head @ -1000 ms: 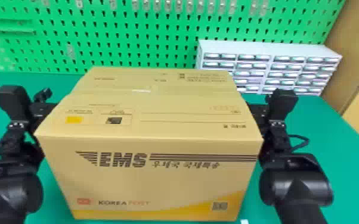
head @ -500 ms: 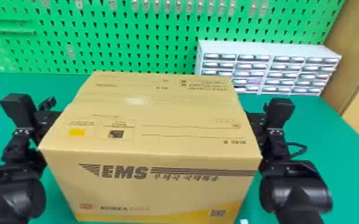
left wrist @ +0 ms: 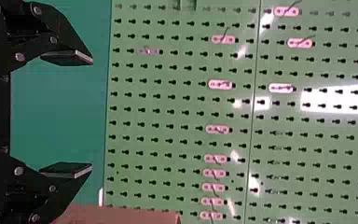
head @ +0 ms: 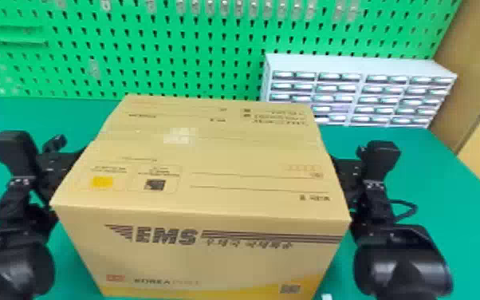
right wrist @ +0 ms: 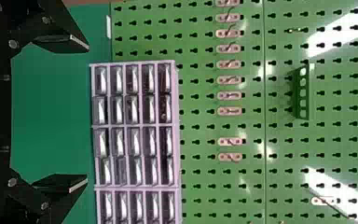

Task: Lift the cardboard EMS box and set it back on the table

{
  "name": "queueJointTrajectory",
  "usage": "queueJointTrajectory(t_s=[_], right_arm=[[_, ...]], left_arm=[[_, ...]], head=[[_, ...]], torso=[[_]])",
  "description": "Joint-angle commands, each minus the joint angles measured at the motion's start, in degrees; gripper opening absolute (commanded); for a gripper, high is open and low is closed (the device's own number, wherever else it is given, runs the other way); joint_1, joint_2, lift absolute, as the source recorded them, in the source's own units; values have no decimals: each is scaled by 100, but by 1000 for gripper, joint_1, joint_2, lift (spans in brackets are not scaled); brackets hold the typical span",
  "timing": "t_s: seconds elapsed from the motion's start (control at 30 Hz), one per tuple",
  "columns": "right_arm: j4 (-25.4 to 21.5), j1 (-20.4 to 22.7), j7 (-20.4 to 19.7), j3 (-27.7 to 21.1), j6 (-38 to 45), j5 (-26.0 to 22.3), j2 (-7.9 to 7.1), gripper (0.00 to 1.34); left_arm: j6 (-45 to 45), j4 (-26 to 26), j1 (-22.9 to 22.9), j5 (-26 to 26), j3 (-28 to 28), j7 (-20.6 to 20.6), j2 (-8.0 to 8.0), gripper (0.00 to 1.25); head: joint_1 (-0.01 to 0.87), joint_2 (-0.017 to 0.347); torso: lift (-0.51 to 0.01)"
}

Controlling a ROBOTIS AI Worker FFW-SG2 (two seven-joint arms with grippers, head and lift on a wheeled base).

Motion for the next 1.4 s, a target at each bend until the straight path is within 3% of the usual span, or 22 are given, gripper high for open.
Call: queueJointTrajectory(t_s=[0.0,0.37,0.57,1.37], right_arm=[[-47,74,30,-233,-81,-3,-18,1045],[-372,250,170,-839,-73,-47,-247,1045],[-469,276,179,-1015,-73,-47,-247,1045],[-539,206,179,-945,-55,94,-203,1048]], left_arm=[[-64,19,7,-42,337,-56,2,804],[-143,-69,7,-156,847,-267,11,804],[-151,-104,25,-156,882,-276,11,804],[-283,-113,-72,-95,759,-267,2,804]], head=[[678,-15],[678,-15],[678,-15],[678,-15]], torso=[[-97],[-97],[-97],[-97]])
